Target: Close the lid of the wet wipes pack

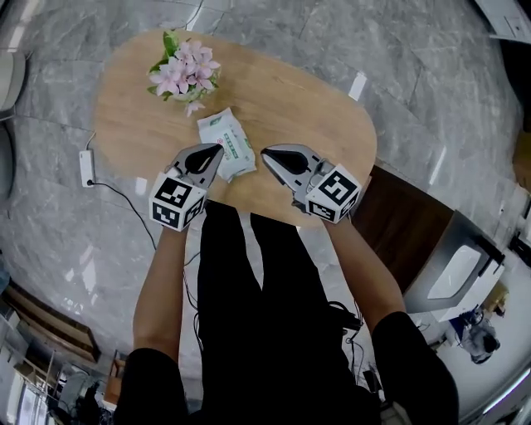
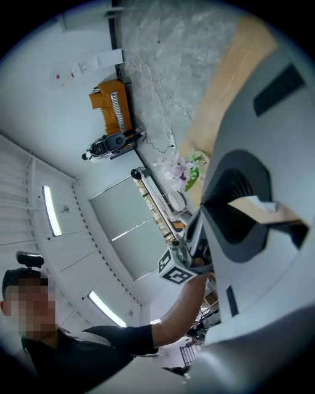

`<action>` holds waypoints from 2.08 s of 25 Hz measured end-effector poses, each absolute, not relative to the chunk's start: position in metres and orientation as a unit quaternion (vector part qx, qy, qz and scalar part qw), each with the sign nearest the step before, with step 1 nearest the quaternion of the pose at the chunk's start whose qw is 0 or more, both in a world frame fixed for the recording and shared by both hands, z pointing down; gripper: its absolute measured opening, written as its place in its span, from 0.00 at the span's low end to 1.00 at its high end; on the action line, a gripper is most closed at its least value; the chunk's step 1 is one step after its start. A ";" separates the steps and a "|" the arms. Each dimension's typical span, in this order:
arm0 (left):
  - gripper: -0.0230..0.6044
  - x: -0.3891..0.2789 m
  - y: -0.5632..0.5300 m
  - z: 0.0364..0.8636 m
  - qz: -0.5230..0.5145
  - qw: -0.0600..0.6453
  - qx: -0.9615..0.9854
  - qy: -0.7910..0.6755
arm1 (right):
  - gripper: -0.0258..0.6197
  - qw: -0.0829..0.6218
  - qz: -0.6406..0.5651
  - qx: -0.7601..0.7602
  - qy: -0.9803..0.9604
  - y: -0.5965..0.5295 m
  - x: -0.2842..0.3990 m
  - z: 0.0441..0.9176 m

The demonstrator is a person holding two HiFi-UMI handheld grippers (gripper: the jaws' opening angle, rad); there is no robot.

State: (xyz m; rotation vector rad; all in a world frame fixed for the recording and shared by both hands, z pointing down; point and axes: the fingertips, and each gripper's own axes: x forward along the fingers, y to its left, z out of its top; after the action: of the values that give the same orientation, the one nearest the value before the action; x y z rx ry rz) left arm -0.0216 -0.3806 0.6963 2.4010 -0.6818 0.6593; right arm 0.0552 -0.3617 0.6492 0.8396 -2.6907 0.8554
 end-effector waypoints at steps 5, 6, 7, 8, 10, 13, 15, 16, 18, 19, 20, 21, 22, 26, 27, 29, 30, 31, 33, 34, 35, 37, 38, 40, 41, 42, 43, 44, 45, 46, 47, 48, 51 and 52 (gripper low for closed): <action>0.06 -0.027 -0.383 0.598 0.191 0.244 0.919 -0.245 | 0.05 0.077 0.245 0.290 -0.922 -0.372 0.042 0.563; 0.06 -0.032 -0.383 0.575 0.180 0.237 0.922 -0.247 | 0.05 0.072 0.235 0.292 -0.924 -0.373 0.039 0.541; 0.06 -0.037 -0.382 0.553 0.170 0.231 0.925 -0.250 | 0.05 0.066 0.224 0.295 -0.927 -0.373 0.037 0.519; 0.06 -0.042 -0.382 0.533 0.159 0.227 0.927 -0.252 | 0.05 0.060 0.212 0.299 -0.928 -0.374 0.035 0.498; 0.06 -0.049 -0.392 0.497 0.139 0.212 0.934 -0.251 | 0.05 0.044 0.179 0.308 -0.933 -0.388 0.035 0.459; 0.06 -0.055 -0.397 0.447 0.114 0.189 0.945 -0.239 | 0.05 0.024 0.138 0.318 -0.938 -0.403 0.031 0.403; 0.06 -0.064 -0.383 0.413 0.098 0.189 0.949 -0.233 | 0.05 0.013 0.128 0.326 -0.937 -0.395 0.026 0.368; 0.06 -0.069 -0.378 0.397 0.090 0.188 0.950 -0.231 | 0.05 0.006 0.123 0.330 -0.936 -0.390 0.023 0.351; 0.06 -0.079 -0.371 0.367 0.074 0.180 0.954 -0.226 | 0.05 -0.010 0.109 0.335 -0.936 -0.383 0.016 0.319; 0.06 -0.083 -0.368 0.352 0.066 0.177 0.956 -0.223 | 0.05 -0.017 0.102 0.337 -0.936 -0.379 0.013 0.305; 0.06 -0.088 -0.366 0.338 0.056 0.174 0.959 -0.219 | 0.05 -0.022 0.094 0.337 -0.936 -0.375 0.009 0.292; 0.06 -0.093 -0.365 0.323 0.045 0.169 0.961 -0.214 | 0.05 -0.026 0.085 0.338 -0.937 -0.371 0.006 0.279; 0.06 -0.097 -0.366 0.307 0.033 0.160 0.964 -0.210 | 0.05 -0.028 0.075 0.338 -0.938 -0.369 0.003 0.268; 0.06 -0.118 -0.358 0.256 -0.004 0.116 0.972 -0.203 | 0.05 -0.034 0.045 0.342 -0.938 -0.350 -0.008 0.235; 0.06 -0.124 -0.355 0.248 -0.013 0.107 0.974 -0.201 | 0.05 -0.037 0.040 0.344 -0.937 -0.344 -0.010 0.228; 0.06 -0.134 -0.351 0.237 -0.027 0.097 0.975 -0.196 | 0.05 -0.041 0.030 0.347 -0.937 -0.334 -0.014 0.219; 0.06 -0.137 -0.350 0.236 -0.032 0.098 0.975 -0.195 | 0.05 -0.041 0.026 0.348 -0.936 -0.329 -0.015 0.216; 0.06 -0.141 -0.347 0.236 -0.036 0.100 0.975 -0.194 | 0.05 -0.040 0.024 0.349 -0.936 -0.324 -0.016 0.216; 0.06 -0.144 -0.339 0.240 -0.037 0.104 0.976 -0.190 | 0.05 -0.035 0.025 0.352 -0.935 -0.313 -0.017 0.219; 0.06 -0.144 -0.334 0.242 -0.037 0.106 0.976 -0.186 | 0.05 -0.033 0.027 0.355 -0.934 -0.308 -0.015 0.221; 0.06 -0.143 -0.330 0.246 -0.036 0.109 0.977 -0.182 | 0.05 -0.031 0.030 0.360 -0.932 -0.304 -0.013 0.223; 0.06 -0.141 -0.323 0.253 -0.036 0.119 0.977 -0.174 | 0.05 -0.026 0.038 0.371 -0.927 -0.296 -0.008 0.227; 0.06 -0.140 -0.320 0.256 -0.039 0.126 0.977 -0.168 | 0.05 -0.024 0.044 0.376 -0.925 -0.292 -0.006 0.229; 0.06 -0.137 -0.315 0.261 -0.046 0.139 0.977 -0.158 | 0.05 -0.020 0.056 0.379 -0.923 -0.282 -0.004 0.235; 0.06 -0.134 -0.313 0.263 -0.050 0.145 0.976 -0.154 | 0.05 -0.018 0.061 0.377 -0.924 -0.277 -0.004 0.237; 0.06 -0.132 -0.311 0.264 -0.055 0.150 0.975 -0.152 | 0.05 -0.017 0.063 0.374 -0.925 -0.273 -0.005 0.238; 0.06 -0.130 -0.309 0.263 -0.060 0.155 0.974 -0.152 | 0.05 -0.017 0.063 0.371 -0.926 -0.268 -0.005 0.239; 0.06 -0.127 -0.305 0.261 -0.064 0.158 0.973 -0.154 | 0.05 -0.019 0.063 0.368 -0.928 -0.262 -0.004 0.239; 0.06 -0.124 -0.299 0.258 -0.068 0.157 0.973 -0.155 | 0.05 -0.023 0.062 0.366 -0.928 -0.256 -0.002 0.238; 0.06 -0.121 -0.291 0.254 -0.071 0.155 0.973 -0.157 | 0.05 -0.026 0.061 0.364 -0.929 -0.248 0.002 0.236; 0.06 -0.120 -0.281 0.249 -0.074 0.152 0.973 -0.159 | 0.05 -0.029 0.059 0.362 -0.930 -0.239 0.005 0.234; 0.06 -0.119 -0.270 0.242 -0.076 0.146 0.973 -0.163 | 0.05 -0.032 0.057 0.359 -0.931 -0.231 0.009 0.232; 0.06 -0.116 -0.234 0.226 -0.076 0.130 0.972 -0.181 | 0.05 -0.040 0.047 0.343 -0.937 -0.201 0.018 0.225; 0.06 -0.114 -0.220 0.224 -0.073 0.127 0.971 -0.188 | 0.05 -0.043 0.043 0.337 -0.940 -0.188 0.022 0.222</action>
State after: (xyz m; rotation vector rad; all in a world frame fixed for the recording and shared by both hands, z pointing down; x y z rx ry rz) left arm -0.1142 -0.2199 0.2237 2.8270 -0.5478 -0.2139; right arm 0.0216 -0.1878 0.2224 1.0880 -3.0365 0.1400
